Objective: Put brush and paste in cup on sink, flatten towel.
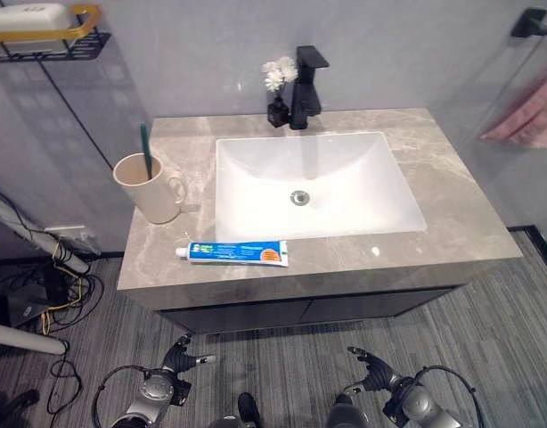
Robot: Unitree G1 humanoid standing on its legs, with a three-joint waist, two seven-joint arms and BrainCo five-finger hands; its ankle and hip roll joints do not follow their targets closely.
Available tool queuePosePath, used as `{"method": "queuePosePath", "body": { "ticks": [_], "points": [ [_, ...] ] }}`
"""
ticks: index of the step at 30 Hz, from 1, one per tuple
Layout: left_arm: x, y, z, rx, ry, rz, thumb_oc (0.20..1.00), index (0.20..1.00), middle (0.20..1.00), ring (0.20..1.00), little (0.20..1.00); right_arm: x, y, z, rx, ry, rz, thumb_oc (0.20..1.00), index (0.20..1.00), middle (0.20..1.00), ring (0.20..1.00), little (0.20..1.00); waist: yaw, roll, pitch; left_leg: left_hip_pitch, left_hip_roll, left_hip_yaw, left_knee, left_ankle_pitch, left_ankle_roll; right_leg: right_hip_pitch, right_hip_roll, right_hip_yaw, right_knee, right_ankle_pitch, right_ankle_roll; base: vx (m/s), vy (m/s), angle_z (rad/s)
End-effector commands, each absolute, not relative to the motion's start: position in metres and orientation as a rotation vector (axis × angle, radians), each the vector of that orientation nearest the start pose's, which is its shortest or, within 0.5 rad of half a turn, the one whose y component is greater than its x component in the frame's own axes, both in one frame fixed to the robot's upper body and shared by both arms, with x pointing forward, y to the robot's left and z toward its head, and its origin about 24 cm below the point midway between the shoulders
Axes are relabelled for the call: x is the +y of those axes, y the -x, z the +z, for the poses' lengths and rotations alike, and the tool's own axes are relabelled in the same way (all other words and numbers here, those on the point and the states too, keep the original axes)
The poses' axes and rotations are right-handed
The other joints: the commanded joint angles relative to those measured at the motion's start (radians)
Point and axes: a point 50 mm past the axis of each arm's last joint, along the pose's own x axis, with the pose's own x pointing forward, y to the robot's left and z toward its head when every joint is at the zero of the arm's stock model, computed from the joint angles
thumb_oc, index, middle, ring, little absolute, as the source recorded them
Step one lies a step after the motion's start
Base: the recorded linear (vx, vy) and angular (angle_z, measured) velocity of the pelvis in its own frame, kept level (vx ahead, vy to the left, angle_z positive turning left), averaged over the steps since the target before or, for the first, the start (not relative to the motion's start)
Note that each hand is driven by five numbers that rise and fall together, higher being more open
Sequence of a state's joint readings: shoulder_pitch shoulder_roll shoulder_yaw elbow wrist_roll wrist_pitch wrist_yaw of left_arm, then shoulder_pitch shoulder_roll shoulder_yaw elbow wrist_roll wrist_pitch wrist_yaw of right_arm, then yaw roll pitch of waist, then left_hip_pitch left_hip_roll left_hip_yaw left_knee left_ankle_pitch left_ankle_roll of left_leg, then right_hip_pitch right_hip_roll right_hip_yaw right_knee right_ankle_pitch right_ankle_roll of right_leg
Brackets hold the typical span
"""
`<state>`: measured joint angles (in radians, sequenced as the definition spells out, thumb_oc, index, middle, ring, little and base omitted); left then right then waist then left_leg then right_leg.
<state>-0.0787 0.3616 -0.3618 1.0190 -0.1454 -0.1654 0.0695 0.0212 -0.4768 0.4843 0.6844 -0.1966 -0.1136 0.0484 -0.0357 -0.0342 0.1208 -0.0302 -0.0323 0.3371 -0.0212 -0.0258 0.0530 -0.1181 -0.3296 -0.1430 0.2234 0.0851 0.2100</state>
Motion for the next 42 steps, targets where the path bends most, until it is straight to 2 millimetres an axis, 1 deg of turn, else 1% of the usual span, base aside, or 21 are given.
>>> {"method": "queuePosePath", "body": {
  "ticks": [1, 2, 3, 4, 5, 6, 7, 8, 10, 11, 15, 22, 23, 25, 26, 27, 30, 32, 35, 38, 42],
  "points": [
    [0.235, -0.175, -0.116, 0.757, -0.404, -0.056, 1.000, 1.000, 1.000, 1.000, 1.000, -0.219, -0.186, -0.090, 0.598, 0.865, 0.519, 1.000, 1.000, 1.000, 1.000, 1.000, 0.004, 0.005, 0.030, -0.037, 0.068, -0.047, 0.030, 0.050, -0.039, 0.046, 0.002, 0.014, 0.081, 0.261, 0.020, 0.04, 0.123, -0.18],
    [0.235, -0.173, -0.117, 0.765, -0.415, -0.073, 1.000, 1.000, 1.000, 1.000, 1.000, -0.220, -0.185, -0.090, 0.601, 0.883, 0.532, 1.000, 1.000, 1.000, 1.000, 1.000, 0.005, 0.006, 0.033, -0.029, 0.072, -0.049, 0.023, 0.050, -0.038, 0.042, 0.024, 0.008, 0.095, 0.237, 0.017, 0.07, 0.093, -0.23],
    [0.235, -0.171, -0.119, 0.781, -0.439, -0.091, 1.000, 1.000, 1.000, 1.000, 1.000, -0.221, -0.184, -0.092, 0.612, 0.890, 0.538, 1.000, 1.000, 1.000, 1.000, 1.000, -0.005, 0.007, 0.038, -0.011, 0.075, -0.056, 0.009, 0.050, -0.037, 0.018, 0.077, 0.029, 0.112, 0.180, 0.006, 0.06, 0.051, -0.16],
    [0.235, -0.171, -0.119, 0.781, -0.439, -0.091, 1.000, 1.000, 1.000, 1.000, 1.000, -0.221, -0.184, -0.092, 0.612, 0.890, 0.538, 1.000, 1.000, 1.000, 1.000, 1.000, -0.005, 0.007, 0.038, -0.011, 0.075, -0.056, 0.009, 0.050, -0.037, 0.018, 0.077, 0.029, 0.112, 0.180, 0.006, 0.10, 0.037, -0.02],
    [0.237, -0.168, -0.120, 0.792, -0.455, -0.092, 1.000, 1.000, 1.000, 1.000, 1.000, -0.222, -0.181, -0.095, 0.630, 0.883, 0.531, 1.000, 1.000, 1.000, 1.000, 1.000, -0.011, 0.011, 0.040, 0.007, 0.090, -0.057, -0.013, 0.059, -0.045, -0.045, 0.151, 0.033, 0.076, 0.062, -0.022, 0.09, -0.032, -0.04],
    [0.239, -0.168, -0.120, 0.795, -0.455, -0.078, 1.000, 1.000, 1.000, 1.000, 1.000, -0.220, -0.184, -0.094, 0.617, 0.881, 0.534, 1.000, 1.000, 1.000, 1.000, 1.000, -0.004, -0.001, 0.044, 0.021, 0.092, -0.049, -0.020, 0.055, -0.054, -0.037, 0.128, -0.018, 0.010, 0.057, -0.019, 0.09, -0.033, -0.09],
    [0.239, -0.168, -0.120, 0.795, -0.455, -0.078, 1.000, 1.000, 1.000, 1.000, 1.000, -0.220, -0.184, -0.094, 0.617, 0.882, 0.534, 1.000, 1.000, 1.000, 1.000, 1.000, -0.005, 0.000, 0.045, 0.023, 0.092, -0.050, -0.020, 0.056, -0.054, -0.035, 0.128, -0.018, 0.009, 0.057, -0.019, 0.11, -0.237, -0.01],
    [0.238, -0.172, -0.120, 0.794, -0.473, -0.071, 1.000, 1.000, 1.000, 1.000, 1.000, -0.216, -0.190, -0.091, 0.596, 0.886, 0.542, 1.000, 1.000, 1.000, 1.000, 1.000, -0.009, -0.021, 0.048, 0.030, 0.108, -0.071, -0.010, 0.042, -0.078, -0.044, 0.106, -0.020, -0.132, 0.083, -0.004, 0.07, -0.196, 0.00],
    [0.238, -0.173, -0.120, 0.794, -0.473, -0.071, 1.000, 1.000, 1.000, 1.000, 1.000, -0.216, -0.190, -0.091, 0.595, 0.886, 0.542, 1.000, 1.000, 1.000, 1.000, 1.000, -0.010, -0.022, 0.046, 0.025, 0.107, -0.070, -0.009, 0.044, -0.078, -0.047, 0.106, -0.020, -0.135, 0.087, -0.005, 0.05, -0.184, 0.21],
    [0.233, -0.170, -0.123, 0.804, -0.449, -0.068, 1.000, 1.000, 1.000, 1.000, 1.000, -0.207, -0.189, -0.095, 0.596, 0.903, 0.590, 1.000, 1.000, 1.000, 1.000, 1.000, 0.008, -0.044, 0.032, 0.033, 0.123, -0.083, 0.003, 0.051, -0.095, 0.008, 0.129, -0.010, -0.179, 0.055, -0.015, 0.04, -0.173, 0.48],
    [0.219, -0.168, -0.125, 0.778, -0.520, -0.184, 1.000, 1.000, 1.000, 1.000, 1.000, -0.212, -0.190, -0.088, 0.563, 0.939, 0.604, 1.000, 1.000, 1.000, 1.000, 1.000, 0.005, -0.040, -0.003, 0.058, 0.142, -0.085, -0.028, 0.071, -0.118, 0.063, 0.156, -0.027, -0.231, 0.050, -0.022, 0.08, -0.161, 0.23],
    [0.220, -0.167, -0.119, 0.736, -0.623, -0.289, 1.000, 1.000, 1.000, 1.000, 1.000, -0.234, -0.180, -0.096, 0.643, 0.972, 0.539, 1.000, 1.000, 1.000, 1.000, 1.000, 0.008, -0.010, -0.034, 0.084, 0.171, -0.104, -0.063, 0.104, -0.149, 0.127, 0.182, -0.065, -0.283, 0.039, -0.035, 0.05, -0.095, 0.10],
    [0.221, -0.170, -0.109, 0.672, -0.685, -0.369, 1.000, 1.000, 1.000, 1.000, 1.000, -0.243, -0.177, -0.097, 0.675, 0.947, 0.499, 1.000, 1.000, 1.000, 1.000, 1.000, 0.008, 0.002, -0.037, 0.083, 0.173, -0.110, -0.066, 0.109, -0.154, 0.131, 0.183, -0.069, -0.288, 0.040, -0.035, 0.01, -0.035, 0.07],
    [0.222, -0.171, -0.103, 0.641, -0.706, -0.410, 1.000, 1.000, 1.000, 1.000, 1.000, -0.246, -0.177, -0.095, 0.674, 0.936, 0.490, 1.000, 1.000, 1.000, 1.000, 1.000, 0.007, 0.006, -0.038, 0.082, 0.175, -0.112, -0.066, 0.109, -0.156, 0.132, 0.183, -0.072, -0.290, 0.040, -0.035, 0.00, -0.011, 0.04],
    [0.225, -0.170, -0.093, 0.601, -0.727, -0.479, 1.000, 1.000, 1.000, 1.000, 1.000, -0.251, -0.174, -0.095, 0.687, 0.923, 0.474, 1.000, 1.000, 1.000, 1.000, 1.000, 0.008, 0.014, -0.041, 0.082, 0.176, -0.113, -0.066, 0.109, -0.159, 0.136, 0.182, -0.074, -0.296, 0.042, -0.033, 0.02, 0.017, 0.04],
    [0.236, -0.170, -0.072, 0.543, -0.744, -0.541, 1.000, 1.000, 1.000, 1.000, 1.000, -0.261, -0.170, -0.095, 0.720, 0.924, 0.462, 1.000, 1.000, 1.000, 1.000, 1.000, 0.011, 0.028, -0.045, 0.083, 0.177, -0.113, -0.066, 0.108, -0.162, 0.140, 0.178, -0.079, -0.300, 0.046, -0.029, 0.00, 0.000, 0.00],
    [0.244, -0.167, -0.058, 0.528, -0.747, -0.586, 1.000, 1.000, 1.000, 1.000, 1.000, -0.263, -0.167, -0.096, 0.737, 0.922, 0.474, 1.000, 1.000, 1.000, 1.000, 1.000, 0.010, 0.030, -0.049, 0.085, 0.176, -0.112, -0.066, 0.107, -0.164, 0.143, 0.175, -0.083, -0.301, 0.047, -0.027, 0.00, 0.000, 0.00],
    [0.257, -0.168, -0.015, 0.460, -0.730, -0.668, 1.000, 1.000, 1.000, 1.000, 1.000, -0.272, -0.163, -0.094, 0.774, 0.924, 0.495, 1.000, 1.000, 1.000, 1.000, 1.000, 0.011, 0.044, -0.055, 0.091, 0.173, -0.116, -0.066, 0.102, -0.167, 0.149, 0.170, -0.084, -0.301, 0.052, -0.023, 0.03, 0.035, 0.04],
    [0.252, -0.169, 0.018, 0.395, -0.633, -0.737, 1.000, 1.000, 1.000, 1.000, 1.000, -0.281, -0.156, -0.097, 0.838, 0.961, 0.531, 1.000, 1.000, 1.000, 1.000, 1.000, 0.015, 0.053, -0.061, 0.090, 0.171, -0.124, -0.066, 0.101, -0.170, 0.154, 0.165, -0.087, -0.301, 0.054, -0.021, 0.02, 0.017, 0.15],
    [0.230, -0.168, 0.053, 0.311, -0.457, -0.842, 1.000, 1.000, 1.000, 1.000, 1.000, -0.292, -0.139, -0.112, 0.977, 0.966, 0.510, 1.000, 1.000, 1.000, 1.000, 1.000, 0.024, 0.057, -0.073, 0.089, 0.166, -0.134, -0.066, 0.100, -0.171, 0.163, 0.160, -0.098, -0.305, 0.054, -0.020, 0.03, 0.002, 0.15],
    [0.199, -0.176, 0.087, 0.176, -0.357, -0.993, 1.000, 1.000, 1.000, 1.000, 1.000, -0.286, -0.121, -0.131, 1.092, 0.921, 0.464, 1.000, 1.000, 1.000, 1.000, 1.000, 0.027, 0.059, -0.083, 0.089, 0.165, -0.136, -0.066, 0.100, -0.174, 0.168, 0.158, -0.103, -0.308, 0.056, -0.019, 0.00, -0.009, 0.13]
  ]
}}
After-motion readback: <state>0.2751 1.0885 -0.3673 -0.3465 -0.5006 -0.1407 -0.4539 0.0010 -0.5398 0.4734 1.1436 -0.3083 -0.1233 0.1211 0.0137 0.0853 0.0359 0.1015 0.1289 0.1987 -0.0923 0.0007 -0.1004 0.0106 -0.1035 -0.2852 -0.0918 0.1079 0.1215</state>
